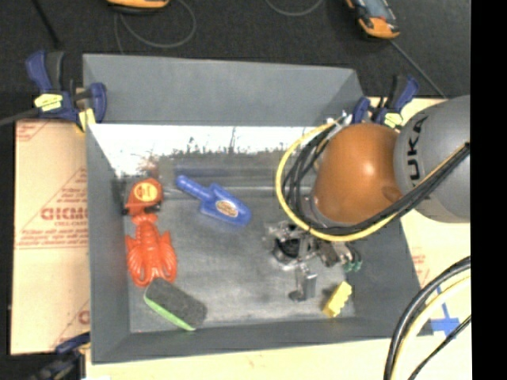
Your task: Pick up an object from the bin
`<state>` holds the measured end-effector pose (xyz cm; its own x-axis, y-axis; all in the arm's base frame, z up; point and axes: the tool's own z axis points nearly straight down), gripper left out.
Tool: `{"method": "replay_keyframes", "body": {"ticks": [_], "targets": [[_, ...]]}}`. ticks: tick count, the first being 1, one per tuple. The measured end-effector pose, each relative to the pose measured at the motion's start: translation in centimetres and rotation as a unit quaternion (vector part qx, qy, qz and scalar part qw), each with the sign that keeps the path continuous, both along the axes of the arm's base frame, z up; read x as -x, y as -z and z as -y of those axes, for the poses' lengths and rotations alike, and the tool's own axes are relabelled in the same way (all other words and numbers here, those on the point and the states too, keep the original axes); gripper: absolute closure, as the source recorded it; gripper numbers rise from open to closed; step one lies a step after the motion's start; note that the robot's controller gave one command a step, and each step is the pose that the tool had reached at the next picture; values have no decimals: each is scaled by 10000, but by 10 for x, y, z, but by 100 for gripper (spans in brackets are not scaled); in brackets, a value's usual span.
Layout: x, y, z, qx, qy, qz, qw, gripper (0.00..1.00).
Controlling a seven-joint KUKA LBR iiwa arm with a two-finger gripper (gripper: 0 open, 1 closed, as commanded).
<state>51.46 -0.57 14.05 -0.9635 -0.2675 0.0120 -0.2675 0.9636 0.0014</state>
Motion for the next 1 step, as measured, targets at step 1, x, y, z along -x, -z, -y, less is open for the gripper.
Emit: {"method": "replay_keyframes", "body": {"ticks": [1], "targets": [[-12, -8, 0, -16, 154, 66, 9999, 0]]}}
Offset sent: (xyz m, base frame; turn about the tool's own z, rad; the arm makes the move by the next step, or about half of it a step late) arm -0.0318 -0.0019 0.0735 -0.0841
